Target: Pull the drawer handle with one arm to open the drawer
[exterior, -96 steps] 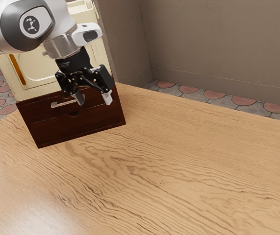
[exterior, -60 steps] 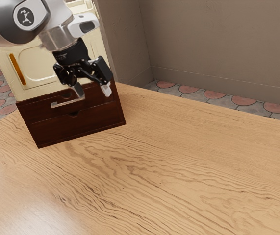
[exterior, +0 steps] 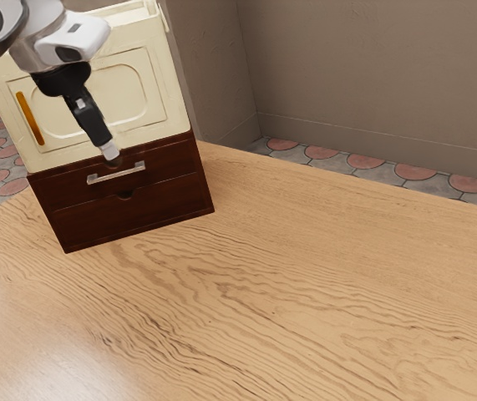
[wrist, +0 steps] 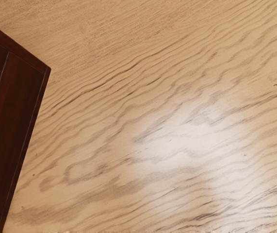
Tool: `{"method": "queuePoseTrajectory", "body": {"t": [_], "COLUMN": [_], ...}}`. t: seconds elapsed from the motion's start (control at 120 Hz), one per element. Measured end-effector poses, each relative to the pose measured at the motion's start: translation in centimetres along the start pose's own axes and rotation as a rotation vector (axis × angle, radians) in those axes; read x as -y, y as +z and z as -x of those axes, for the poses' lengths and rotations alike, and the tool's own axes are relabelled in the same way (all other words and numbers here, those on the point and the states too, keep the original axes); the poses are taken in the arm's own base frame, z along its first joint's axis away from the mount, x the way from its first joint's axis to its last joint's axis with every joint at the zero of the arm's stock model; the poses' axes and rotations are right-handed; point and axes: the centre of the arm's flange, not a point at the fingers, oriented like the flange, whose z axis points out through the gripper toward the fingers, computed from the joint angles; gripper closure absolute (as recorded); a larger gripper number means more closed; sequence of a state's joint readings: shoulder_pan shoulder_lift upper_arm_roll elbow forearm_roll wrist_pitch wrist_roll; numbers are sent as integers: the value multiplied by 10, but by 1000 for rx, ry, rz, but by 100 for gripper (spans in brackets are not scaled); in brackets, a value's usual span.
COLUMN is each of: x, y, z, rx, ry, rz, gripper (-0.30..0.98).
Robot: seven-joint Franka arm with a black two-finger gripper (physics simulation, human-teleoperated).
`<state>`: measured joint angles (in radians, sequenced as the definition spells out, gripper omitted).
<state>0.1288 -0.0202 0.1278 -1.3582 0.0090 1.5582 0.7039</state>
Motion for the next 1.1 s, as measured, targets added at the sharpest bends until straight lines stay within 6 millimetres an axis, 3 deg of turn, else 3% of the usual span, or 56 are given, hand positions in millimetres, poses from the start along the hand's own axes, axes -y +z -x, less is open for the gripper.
{"method": "queuePoseTrajectory", "body": {"t": [0.067,0.242,0.408,0.475,0.575,0.642,0.917,1.1], "x": [17,65,102,95,46,30,57,86], "y": [7,76,102,119,137,144,150,150], "z": [12,41,55,33,-31,-50,-42,-19], "rx": [-1,51,66,58,8,-15,-52,-101], "ry": [49,118,181,253,430,495,527,440], "rz": [-14,-40,-109,-114,-120,-131,-171,-153], "gripper": [0,0,5,9,13,16,21,19]}}
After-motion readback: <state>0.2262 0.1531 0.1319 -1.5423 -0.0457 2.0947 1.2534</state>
